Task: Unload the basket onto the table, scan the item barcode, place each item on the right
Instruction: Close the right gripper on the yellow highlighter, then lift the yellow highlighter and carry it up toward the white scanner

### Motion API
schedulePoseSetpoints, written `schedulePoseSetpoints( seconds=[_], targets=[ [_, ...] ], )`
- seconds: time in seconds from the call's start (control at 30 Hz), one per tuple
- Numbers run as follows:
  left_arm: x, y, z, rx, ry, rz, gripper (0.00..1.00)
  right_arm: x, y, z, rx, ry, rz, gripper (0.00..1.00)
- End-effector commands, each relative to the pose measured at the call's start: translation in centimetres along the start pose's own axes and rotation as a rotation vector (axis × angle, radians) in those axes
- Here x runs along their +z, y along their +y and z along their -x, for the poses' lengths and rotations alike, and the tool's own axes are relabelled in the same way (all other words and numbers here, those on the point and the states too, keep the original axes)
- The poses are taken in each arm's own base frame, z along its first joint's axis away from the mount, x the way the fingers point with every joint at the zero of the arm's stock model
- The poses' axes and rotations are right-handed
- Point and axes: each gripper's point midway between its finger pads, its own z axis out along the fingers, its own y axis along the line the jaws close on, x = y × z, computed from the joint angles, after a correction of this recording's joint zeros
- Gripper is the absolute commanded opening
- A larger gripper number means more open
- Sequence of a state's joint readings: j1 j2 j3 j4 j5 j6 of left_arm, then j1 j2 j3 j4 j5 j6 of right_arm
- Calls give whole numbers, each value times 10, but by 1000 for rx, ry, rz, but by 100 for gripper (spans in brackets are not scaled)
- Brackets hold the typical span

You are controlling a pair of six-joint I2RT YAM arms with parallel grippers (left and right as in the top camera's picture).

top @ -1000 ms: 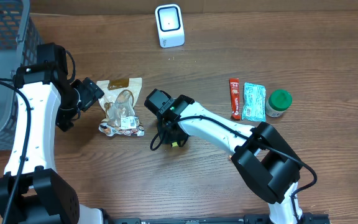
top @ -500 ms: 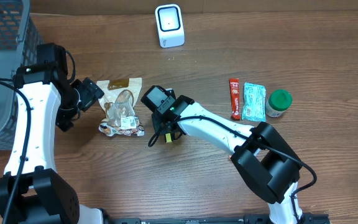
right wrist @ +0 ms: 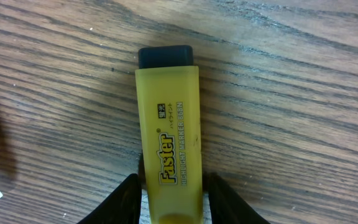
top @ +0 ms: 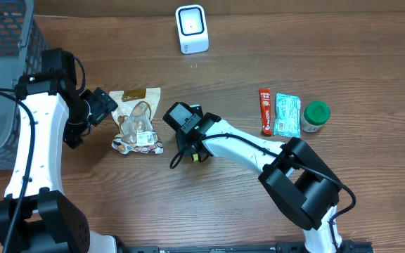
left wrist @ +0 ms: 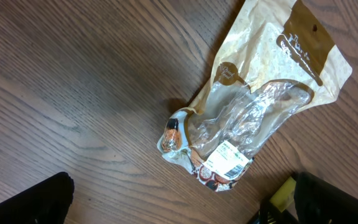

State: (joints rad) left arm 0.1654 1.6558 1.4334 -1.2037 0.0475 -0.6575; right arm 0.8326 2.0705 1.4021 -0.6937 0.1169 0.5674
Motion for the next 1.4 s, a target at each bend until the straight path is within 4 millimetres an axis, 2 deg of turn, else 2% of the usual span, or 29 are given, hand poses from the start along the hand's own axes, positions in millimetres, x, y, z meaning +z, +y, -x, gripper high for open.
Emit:
schedulePoseSetpoints(
  seconds=[0.0, 0.4, 0.57, 0.63, 0.67, 0.77, 0.9, 1.17, 1.37],
  targets=[
    [0, 0, 4, 4, -6, 4, 100, 5, -5, -1, 14, 1, -18, 36],
    [0, 0, 4, 4, -6, 4, 100, 5, -4, -7, 12, 27, -10, 36],
    [0, 0, 4, 4, -6, 4, 100, 4, -3, -8, 14, 34, -4, 27],
    [0, 0, 4, 3, -6, 4, 100, 3, -2, -8, 20, 44, 14, 16],
    [0, 0, 4, 3, -6, 4, 100, 2, -2, -7, 25, 49, 25, 13],
    [0, 0, 4, 3, -6, 4, 100, -5, -3, -4, 54, 76, 73, 10],
    [0, 0, 3, 5, -6, 4, 100, -16, -5, 1, 81, 123, 174, 10],
    [0, 0, 3, 5, -6, 4, 100, -42, 7, 6, 21, 232, 508, 8],
    [0, 0, 3, 5, -6, 4, 100, -78, 11, 16, -21, 269, 841, 7]
  ],
)
